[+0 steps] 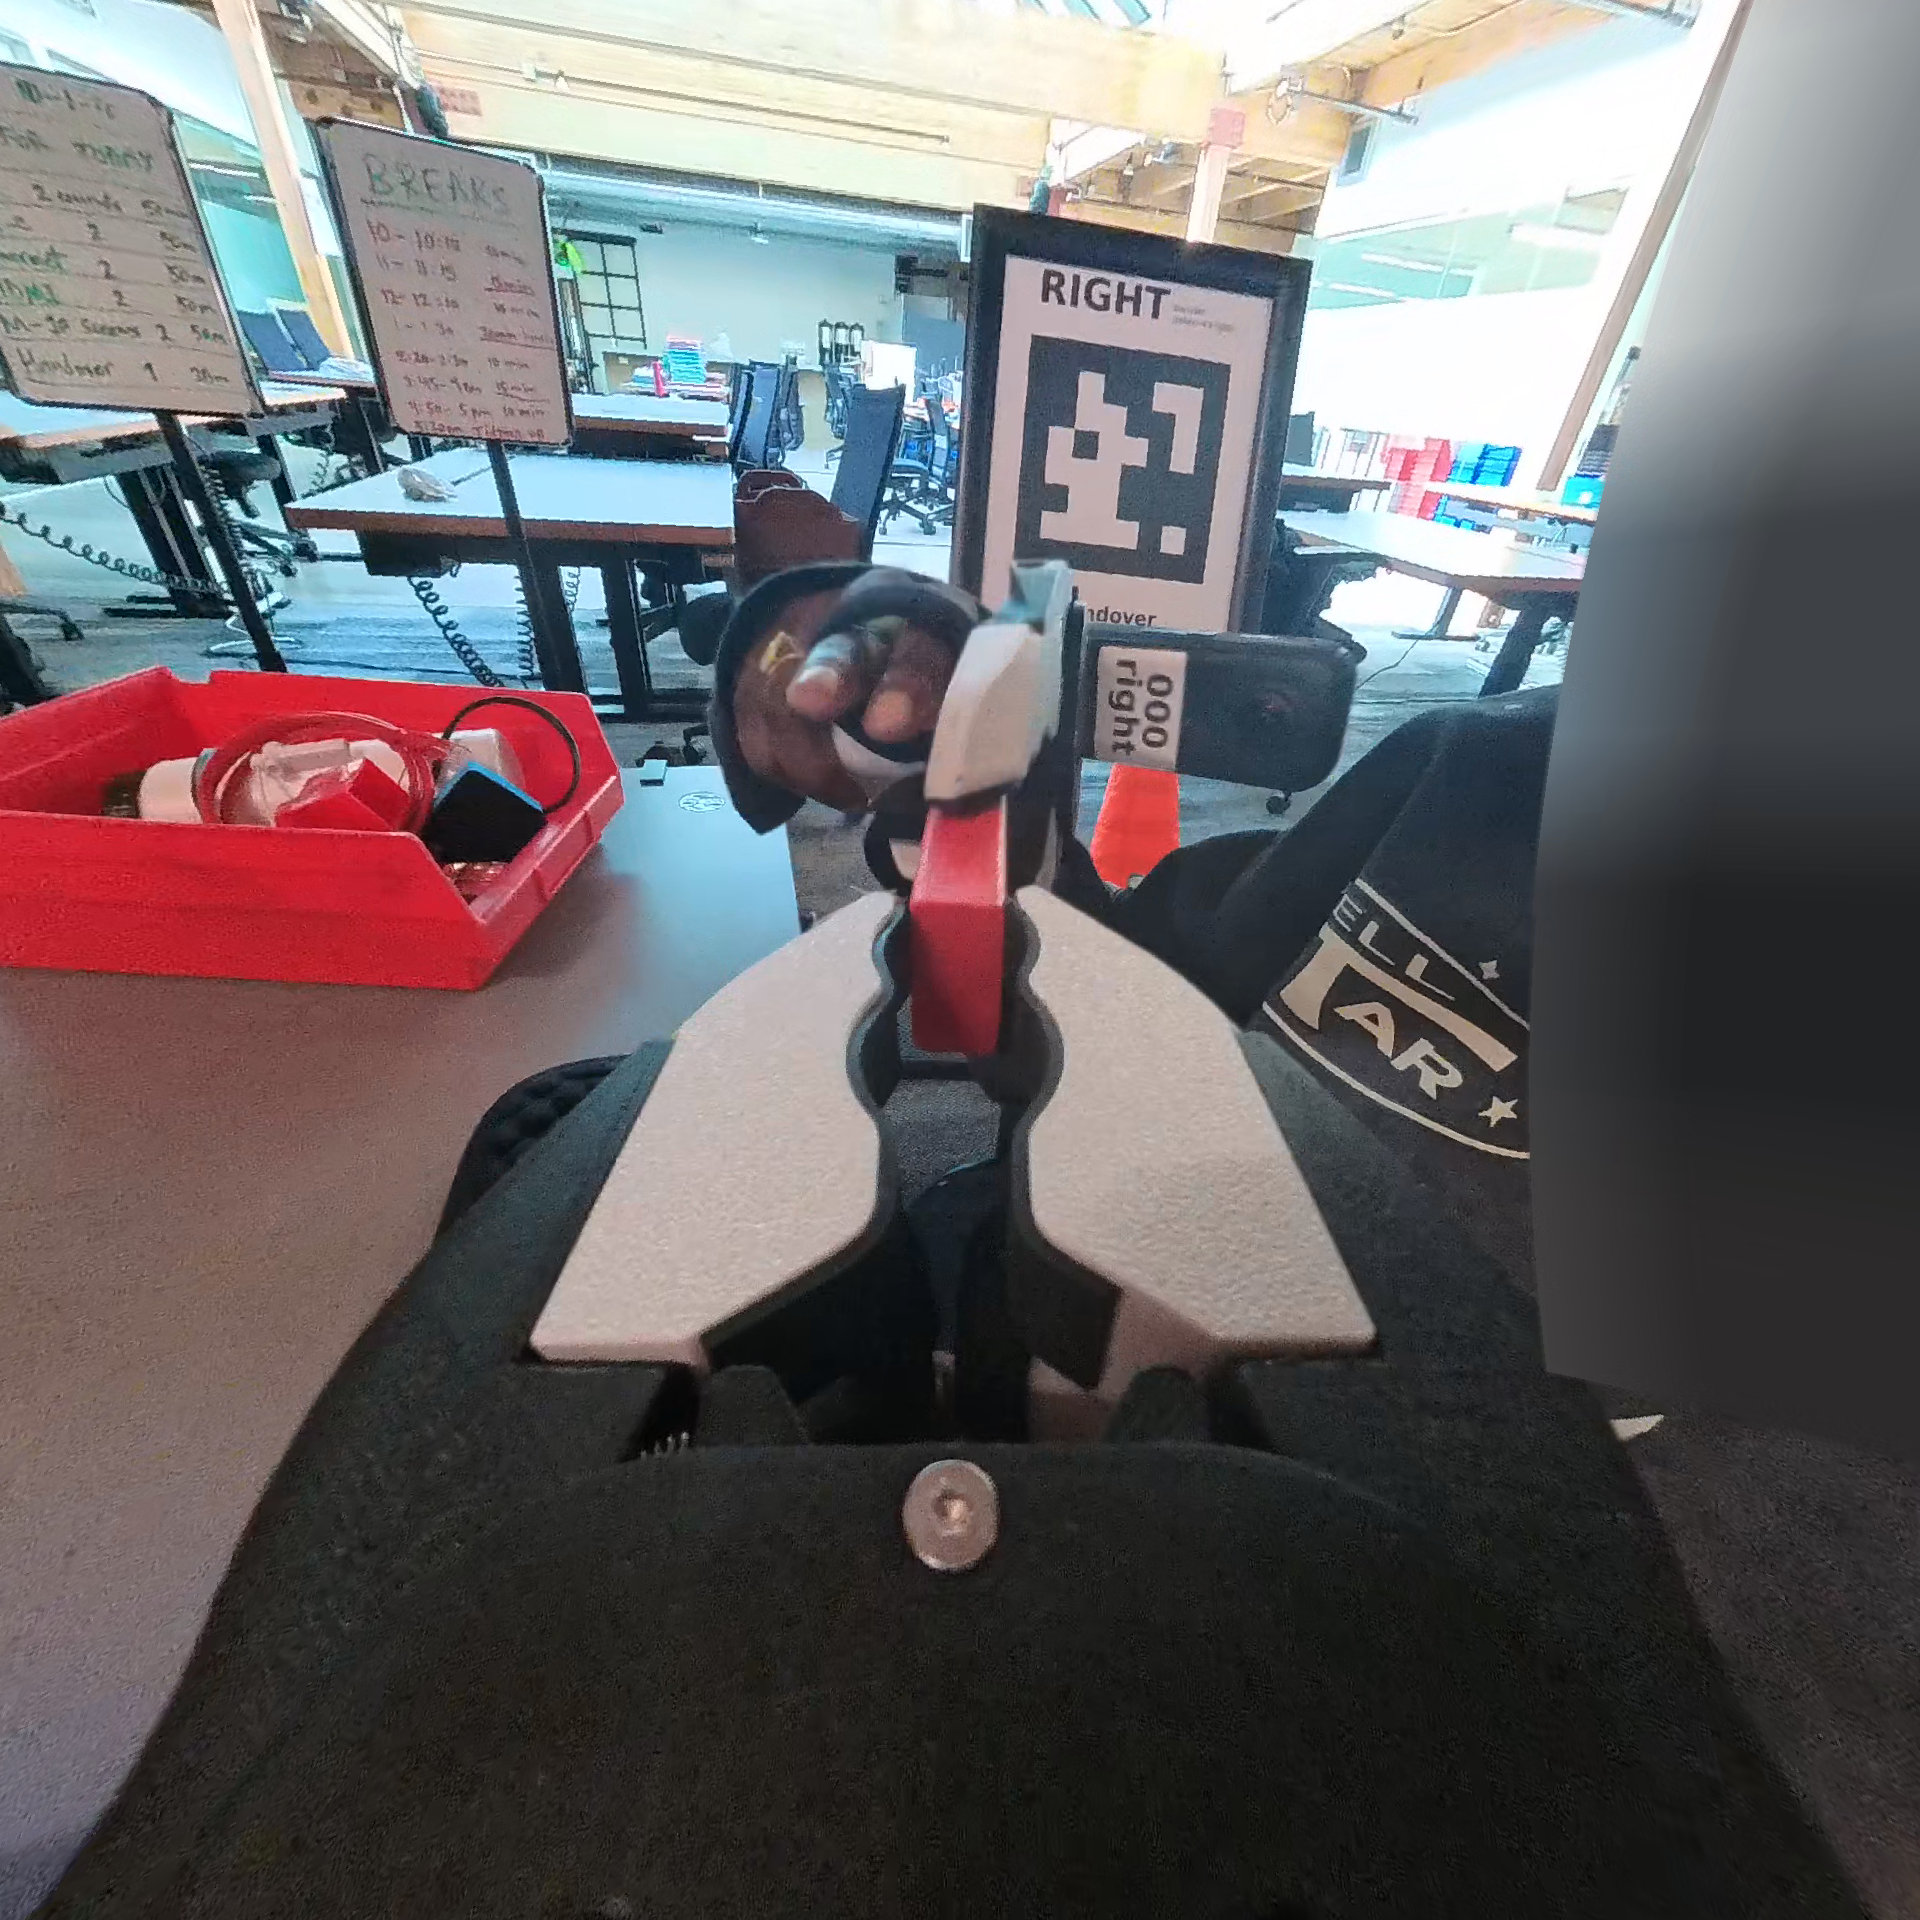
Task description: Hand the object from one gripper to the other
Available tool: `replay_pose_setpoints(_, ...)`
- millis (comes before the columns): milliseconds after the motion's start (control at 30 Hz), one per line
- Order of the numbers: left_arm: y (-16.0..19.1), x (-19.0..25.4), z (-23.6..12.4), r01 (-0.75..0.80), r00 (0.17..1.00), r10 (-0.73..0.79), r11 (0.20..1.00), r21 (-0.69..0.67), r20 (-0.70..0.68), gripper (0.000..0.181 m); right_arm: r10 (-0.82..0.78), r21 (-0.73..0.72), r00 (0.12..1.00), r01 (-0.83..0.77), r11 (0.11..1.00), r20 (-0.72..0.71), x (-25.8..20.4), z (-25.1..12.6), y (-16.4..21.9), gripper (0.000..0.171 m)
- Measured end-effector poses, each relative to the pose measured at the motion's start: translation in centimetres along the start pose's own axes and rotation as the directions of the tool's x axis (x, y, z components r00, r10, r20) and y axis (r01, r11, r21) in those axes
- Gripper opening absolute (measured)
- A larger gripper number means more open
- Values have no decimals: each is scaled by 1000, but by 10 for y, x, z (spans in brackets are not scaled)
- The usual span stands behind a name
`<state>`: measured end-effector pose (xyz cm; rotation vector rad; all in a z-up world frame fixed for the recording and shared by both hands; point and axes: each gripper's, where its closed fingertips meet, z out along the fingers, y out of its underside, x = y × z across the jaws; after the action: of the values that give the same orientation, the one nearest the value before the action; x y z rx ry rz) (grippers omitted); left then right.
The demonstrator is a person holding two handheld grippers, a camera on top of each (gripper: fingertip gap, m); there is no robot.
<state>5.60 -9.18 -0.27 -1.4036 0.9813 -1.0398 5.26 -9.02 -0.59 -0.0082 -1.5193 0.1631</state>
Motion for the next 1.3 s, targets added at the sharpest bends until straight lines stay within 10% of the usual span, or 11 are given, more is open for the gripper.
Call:
replay_pose_setpoints(200, -5, 4, -1, -235, 972, 234, 971, 41, 28, 36, 124, 19, 990, -125, 992, 64, -1, -2, -2, 35)
replay_pose_setpoints(333, -6, -2, -4, -662, 711, 665, 743, -100, 229, 68, 325, 55, 939, -332, 942, 111, 3, -4, -1, 35)
replay_pose_setpoints(433, -6, -1, 0, -769, 547, 794, 601, -215, 264, 67, 444, 54, 879, -459, 887, 173, 0, -2, -1, 36)
replay_pose_setpoints(633, 5, -2, 8, -791, 507, 836, 548, -271, 211, 35, 492, 64, 844, -515, 855, 215, -2, -2, -6, 35)
replay_pose_setpoints(800, 3, -3, 6, -699, 648, 733, 680, -223, 205, 35, 491, 106, 852, -513, 852, 180, 4, -2, -7, 36)
replay_pose_setpoints(1000, -2, 3, -1, -331, 938, 334, 942, -46, 91, 35, 94, 72, 995, -91, 993, -42, 10, -3, -6, 55)
replay_pose_setpoints(1300, 8, -1, 1, -177, 983, 180, 982, -68, 36, 35, -35, -46, 999, 35, 998, -11, -1, 7, 2, 17)
